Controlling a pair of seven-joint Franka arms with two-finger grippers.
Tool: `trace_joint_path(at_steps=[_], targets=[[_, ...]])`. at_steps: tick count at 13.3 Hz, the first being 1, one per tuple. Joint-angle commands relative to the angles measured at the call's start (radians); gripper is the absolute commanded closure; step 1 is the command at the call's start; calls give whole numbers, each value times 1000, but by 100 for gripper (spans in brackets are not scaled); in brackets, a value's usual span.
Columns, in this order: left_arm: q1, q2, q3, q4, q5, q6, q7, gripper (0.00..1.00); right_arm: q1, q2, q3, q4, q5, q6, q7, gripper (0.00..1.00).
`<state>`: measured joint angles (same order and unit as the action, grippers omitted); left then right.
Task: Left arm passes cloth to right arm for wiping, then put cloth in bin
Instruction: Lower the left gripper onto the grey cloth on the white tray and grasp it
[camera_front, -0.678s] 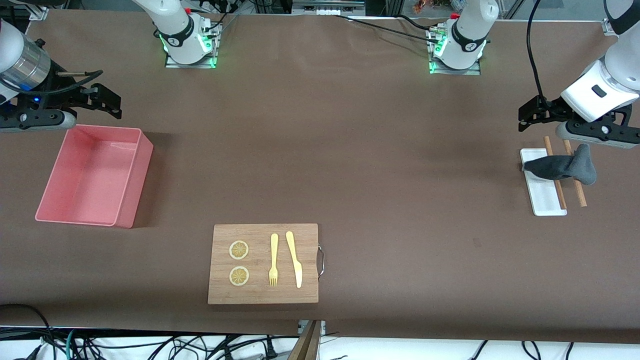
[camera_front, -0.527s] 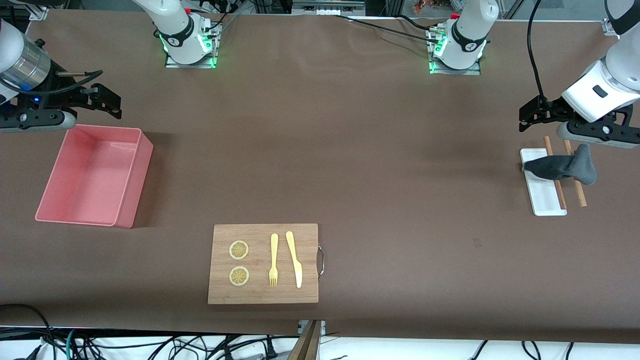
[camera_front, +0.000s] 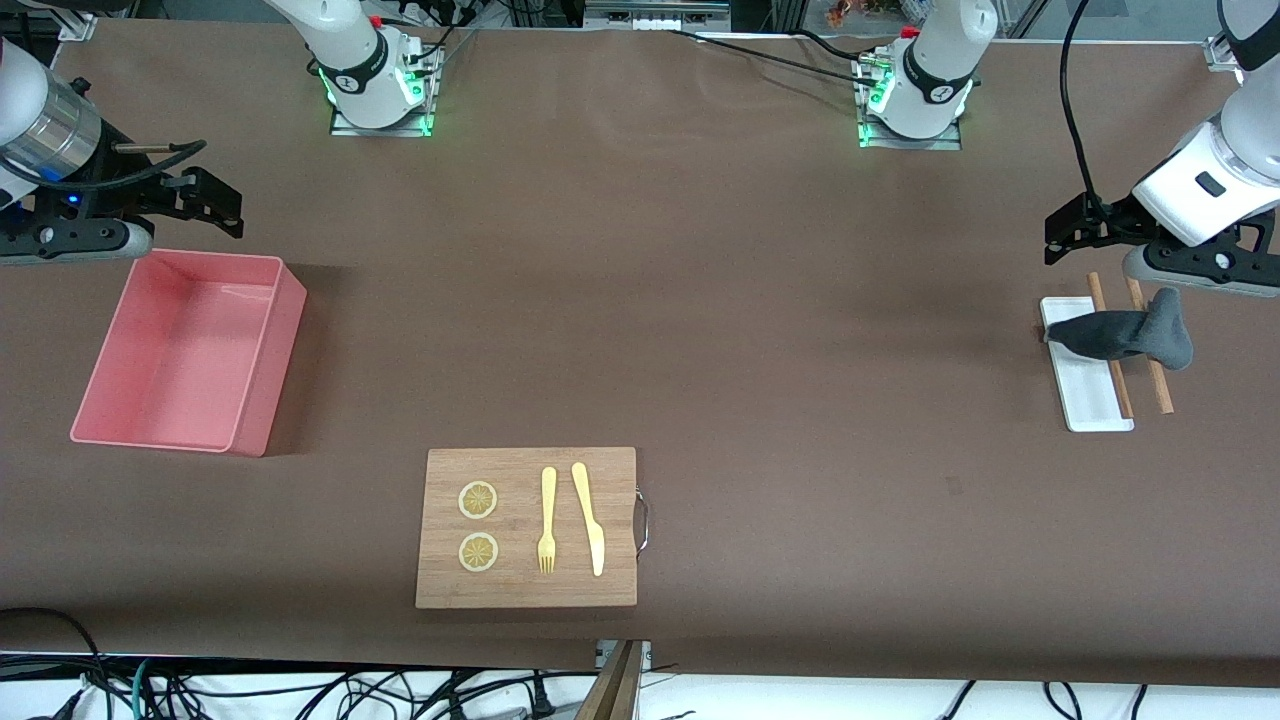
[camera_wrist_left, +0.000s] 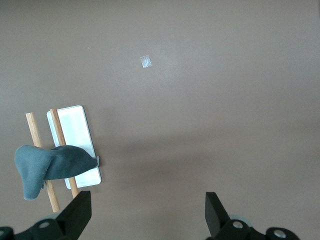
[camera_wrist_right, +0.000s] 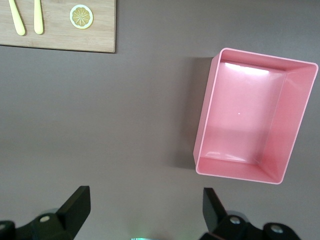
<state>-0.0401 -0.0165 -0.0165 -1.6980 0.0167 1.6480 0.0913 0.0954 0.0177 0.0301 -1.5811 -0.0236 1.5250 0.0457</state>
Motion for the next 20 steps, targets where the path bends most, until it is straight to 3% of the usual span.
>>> trace_joint_path(at_steps=[1, 11, 15, 20], targets=[[3, -1, 12, -20, 0, 13, -1, 0, 0, -2, 1, 13, 13, -9, 6, 0], [17, 24, 13, -3, 2, -2, 2, 0, 0, -2, 2, 12, 13, -9, 6, 0], [129, 79, 12, 9, 0, -8, 31, 0, 0, -2, 2, 13, 13, -12, 6, 1], [336, 174, 12, 24, -17, -5, 361, 0, 0, -2, 2, 13, 13, -14, 6, 1]])
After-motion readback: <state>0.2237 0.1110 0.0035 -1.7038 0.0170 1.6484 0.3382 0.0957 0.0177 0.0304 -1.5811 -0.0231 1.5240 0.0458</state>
